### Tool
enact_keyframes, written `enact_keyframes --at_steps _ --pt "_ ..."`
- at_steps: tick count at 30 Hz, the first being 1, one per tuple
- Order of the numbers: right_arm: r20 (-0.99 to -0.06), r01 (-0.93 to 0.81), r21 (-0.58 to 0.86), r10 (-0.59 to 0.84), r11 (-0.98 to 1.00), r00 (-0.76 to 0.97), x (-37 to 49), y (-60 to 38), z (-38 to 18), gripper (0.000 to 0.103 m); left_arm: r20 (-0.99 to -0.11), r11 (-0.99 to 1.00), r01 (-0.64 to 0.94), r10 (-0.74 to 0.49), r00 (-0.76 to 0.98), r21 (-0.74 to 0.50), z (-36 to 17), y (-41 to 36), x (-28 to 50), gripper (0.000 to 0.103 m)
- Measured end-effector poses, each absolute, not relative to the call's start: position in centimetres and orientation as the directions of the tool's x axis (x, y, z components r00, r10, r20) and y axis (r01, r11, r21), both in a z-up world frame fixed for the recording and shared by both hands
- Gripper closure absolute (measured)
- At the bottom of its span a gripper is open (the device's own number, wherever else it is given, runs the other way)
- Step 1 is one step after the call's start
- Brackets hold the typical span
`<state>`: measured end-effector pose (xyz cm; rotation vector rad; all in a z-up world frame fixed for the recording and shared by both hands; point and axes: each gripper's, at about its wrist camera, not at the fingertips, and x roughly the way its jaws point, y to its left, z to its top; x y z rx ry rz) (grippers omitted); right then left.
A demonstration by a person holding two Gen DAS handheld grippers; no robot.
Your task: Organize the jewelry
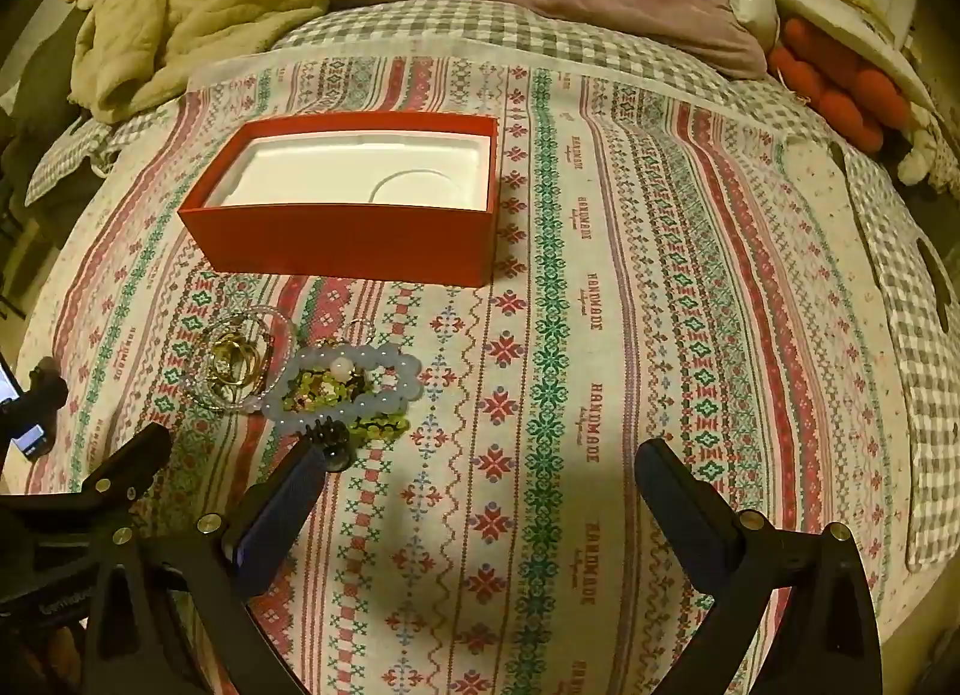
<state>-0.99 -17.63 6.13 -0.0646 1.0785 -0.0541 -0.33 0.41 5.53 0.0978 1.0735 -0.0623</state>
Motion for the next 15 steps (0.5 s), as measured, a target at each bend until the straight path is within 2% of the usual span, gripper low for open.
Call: enact_keyframes --at_steps 15 --pt "-0.878 0.015 -0.078 -0.075 0.997 0.473 -1.07 -17.69 6.22 0.0 -0.879 0.994 0.1 -0.003 0.477 0.05 5.49 -0.19 -0.36 0.0"
